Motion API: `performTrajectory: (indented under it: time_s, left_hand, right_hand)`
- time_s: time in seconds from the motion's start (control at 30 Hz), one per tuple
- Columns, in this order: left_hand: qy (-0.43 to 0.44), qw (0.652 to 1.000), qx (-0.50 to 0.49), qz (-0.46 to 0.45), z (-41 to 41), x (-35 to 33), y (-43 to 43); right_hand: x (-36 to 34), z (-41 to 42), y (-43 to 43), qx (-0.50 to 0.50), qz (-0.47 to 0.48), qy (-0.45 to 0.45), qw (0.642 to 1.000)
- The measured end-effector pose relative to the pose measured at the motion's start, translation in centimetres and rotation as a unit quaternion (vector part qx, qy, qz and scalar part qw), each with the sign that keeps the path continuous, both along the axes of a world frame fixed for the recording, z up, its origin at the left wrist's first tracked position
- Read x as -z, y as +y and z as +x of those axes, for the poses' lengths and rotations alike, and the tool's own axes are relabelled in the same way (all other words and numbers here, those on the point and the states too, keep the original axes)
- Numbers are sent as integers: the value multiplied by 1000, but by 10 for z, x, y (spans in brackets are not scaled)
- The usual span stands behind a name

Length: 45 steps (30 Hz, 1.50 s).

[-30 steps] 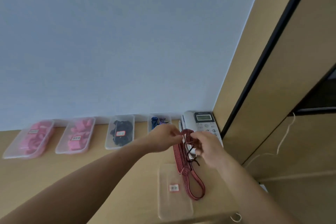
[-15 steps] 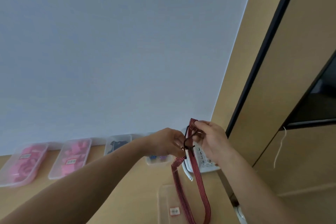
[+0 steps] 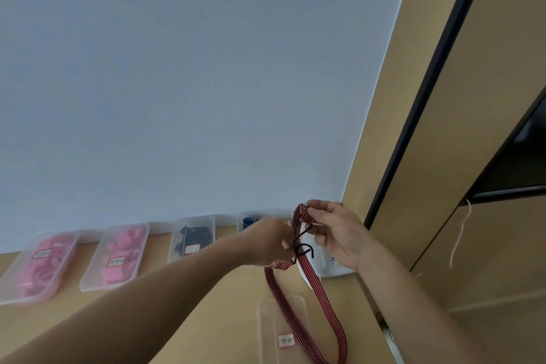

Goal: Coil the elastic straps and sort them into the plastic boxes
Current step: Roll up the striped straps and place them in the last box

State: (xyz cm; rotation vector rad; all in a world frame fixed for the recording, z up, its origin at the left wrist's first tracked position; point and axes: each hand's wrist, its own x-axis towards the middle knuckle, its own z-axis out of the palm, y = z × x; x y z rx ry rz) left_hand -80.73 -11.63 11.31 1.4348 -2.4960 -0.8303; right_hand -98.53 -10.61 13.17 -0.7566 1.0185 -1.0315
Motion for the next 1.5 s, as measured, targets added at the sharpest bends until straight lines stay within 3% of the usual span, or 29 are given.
performTrajectory:
  time_s: [0.2, 0.33, 0.4, 0.5, 0.63, 0.8, 1.0, 1.1, 1.23, 1.33, 1.5]
  left_hand:
    - [57, 997, -45, -22, 3, 6, -7]
    - [170, 976, -114, -74, 3, -17, -10]
    - [205, 974, -75, -60, 2, -30, -8]
    - [158, 978, -1, -137, -2, -41, -6]
    - [184, 961, -20, -206, -5, -54, -8]
    - [271, 951, -84, -126, -6, -80, -12]
    - [335, 927, -122, -115, -12, -100, -15]
    - [374, 909, -153, -98, -11, -108, -17]
    - [442, 883, -155, 38, -7, -113, -15]
    - [392, 909, -114, 85, -9, -108, -10]
    - [375, 918, -113, 54, -11, -110, -6]
  right_hand:
    - [-2, -10, -6, 55, -5, -16, 998]
    - [-3, -12, -7, 73, -39, 38, 996]
    - [-6, -11, -8, 81, -53, 43, 994]
    - [-12, -10, -10, 80, -71, 36, 994]
    - [-17, -12, -9, 47, -106, 38, 992]
    - [-21, -7, -3, 30, -197, 159, 967]
    - [-34, -2, 5, -11, -226, 87, 970]
    - [-40, 0, 9, 3, -230, 98, 968]
    - [-48, 4, 12, 41, -262, 135, 955]
    - [-50, 10, 13, 65, -272, 137, 950]
    - [-51, 13, 15, 87, -244, 143, 955]
